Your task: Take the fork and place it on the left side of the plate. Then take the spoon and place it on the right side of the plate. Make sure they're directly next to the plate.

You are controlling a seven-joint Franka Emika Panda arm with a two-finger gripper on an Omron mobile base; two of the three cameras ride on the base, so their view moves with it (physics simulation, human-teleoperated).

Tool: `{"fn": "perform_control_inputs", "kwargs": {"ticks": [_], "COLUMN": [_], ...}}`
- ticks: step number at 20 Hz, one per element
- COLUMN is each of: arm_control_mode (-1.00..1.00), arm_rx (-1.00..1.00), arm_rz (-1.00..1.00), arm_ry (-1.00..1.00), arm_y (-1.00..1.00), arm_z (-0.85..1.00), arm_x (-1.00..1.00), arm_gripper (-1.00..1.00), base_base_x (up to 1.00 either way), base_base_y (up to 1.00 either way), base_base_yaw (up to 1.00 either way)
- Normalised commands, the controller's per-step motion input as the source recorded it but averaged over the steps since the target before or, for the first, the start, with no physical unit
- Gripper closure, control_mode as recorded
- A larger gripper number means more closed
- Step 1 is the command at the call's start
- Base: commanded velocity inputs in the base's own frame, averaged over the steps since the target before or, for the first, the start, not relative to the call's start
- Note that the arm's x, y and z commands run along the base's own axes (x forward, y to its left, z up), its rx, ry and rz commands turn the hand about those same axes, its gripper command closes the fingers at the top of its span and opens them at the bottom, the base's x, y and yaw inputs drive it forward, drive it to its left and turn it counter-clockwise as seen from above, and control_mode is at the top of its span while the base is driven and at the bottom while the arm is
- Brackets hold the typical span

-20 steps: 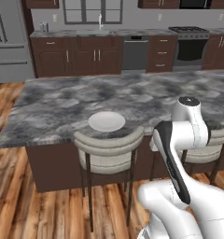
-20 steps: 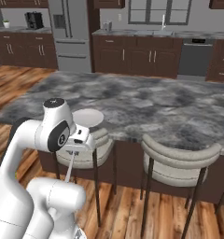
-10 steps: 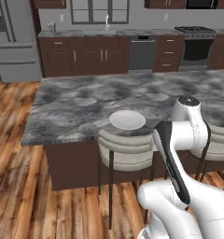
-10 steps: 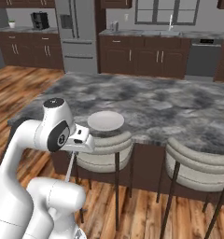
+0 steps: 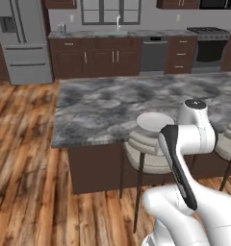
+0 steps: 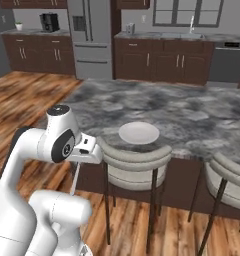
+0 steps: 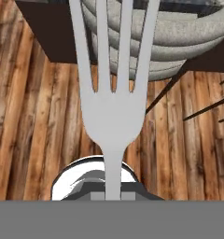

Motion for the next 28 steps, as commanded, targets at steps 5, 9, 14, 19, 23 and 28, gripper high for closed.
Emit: {"fn": "perform_control_inputs", "kwargs": {"ticks": [5, 9, 14, 19, 23, 28], "arm_control_mode": [1.0, 1.0, 1.0, 1.0, 1.0, -1.0], "arm_rx": [0.0, 0.0, 0.0, 0.0, 0.0, 0.0], "arm_rz": [0.0, 0.0, 0.0, 0.0, 0.0, 0.0], "arm_ry": [0.0, 0.0, 0.0, 0.0, 0.0, 0.01], "arm_y": [0.0, 0.0, 0.0, 0.0, 0.0, 0.0], "arm_z": [0.0, 0.0, 0.0, 0.0, 0.0, 0.0], "arm_x": [0.0, 0.0, 0.0, 0.0, 0.0, 0.07], "arm_gripper": [1.0, 1.0, 1.0, 1.0, 1.0, 1.0], "base_base_x": [0.48, 0.66, 0.64, 0.62, 0.54, 0.22], "base_base_y": [0.59, 0.56, 0.43, 0.17, 0.0, 0.0], "base_base_yaw": [0.0, 0.0, 0.0, 0.0, 0.0, 0.0]}}
